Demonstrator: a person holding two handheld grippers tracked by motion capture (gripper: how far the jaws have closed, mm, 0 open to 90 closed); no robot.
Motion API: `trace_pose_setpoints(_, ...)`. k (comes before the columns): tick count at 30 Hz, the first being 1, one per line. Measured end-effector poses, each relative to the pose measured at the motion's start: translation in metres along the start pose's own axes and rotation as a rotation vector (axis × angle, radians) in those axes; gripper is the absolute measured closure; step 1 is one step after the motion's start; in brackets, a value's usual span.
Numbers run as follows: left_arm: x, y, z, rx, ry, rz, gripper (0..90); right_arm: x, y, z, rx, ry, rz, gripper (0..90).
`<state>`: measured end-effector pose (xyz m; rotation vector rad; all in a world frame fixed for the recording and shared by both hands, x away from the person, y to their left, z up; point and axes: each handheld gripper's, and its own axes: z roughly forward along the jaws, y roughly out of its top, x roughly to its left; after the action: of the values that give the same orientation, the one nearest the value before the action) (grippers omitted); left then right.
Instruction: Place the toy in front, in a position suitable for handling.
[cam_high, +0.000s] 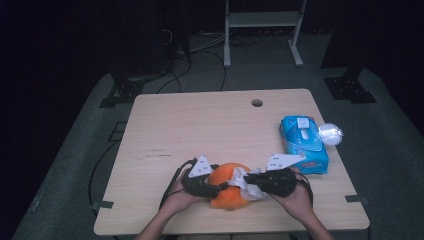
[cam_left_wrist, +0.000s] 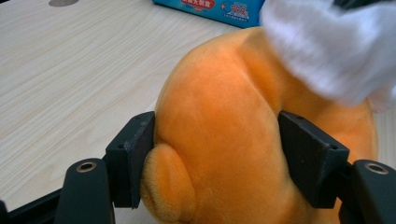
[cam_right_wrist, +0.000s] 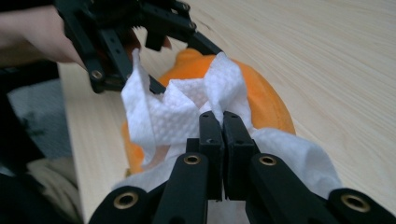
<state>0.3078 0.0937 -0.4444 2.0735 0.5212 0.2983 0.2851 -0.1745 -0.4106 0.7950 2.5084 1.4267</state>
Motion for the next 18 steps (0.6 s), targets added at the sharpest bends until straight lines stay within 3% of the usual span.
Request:
trace_pose_setpoints(4, 0.0, 0.004, -0.004, -0.046, -0.056, -0.003, 27.1, -0.015, -0.007, 0.002, 0.018, -0.02, 0.037, 87.5)
trace_pose_setpoints(7, -0.002, 0.009, -0.007, -0.056, -0.091, 0.028, 23.8, -0.022, -0.011, 0.001, 0.025, -0.049, 0.053, 87.4)
trace_pose_setpoints(11, -0.004, 0.006, -0.006, -0.041, -0.075, 0.042, 25.4, -0.025, -0.012, -0.001, 0.017, -0.054, 0.077, 87.4)
trace_pose_setpoints(17, -0.003, 0.005, -0.003, -0.028, -0.046, 0.05, 26.5, -0.006, -0.002, 0.002, -0.013, -0.013, 0.024, 87.4)
trace_pose_setpoints(18, -0.002, 0.008, -0.007, -0.026, -0.043, 0.049, 21.6, -0.006, -0.002, 0.006, 0.007, -0.02, 0.017, 87.4)
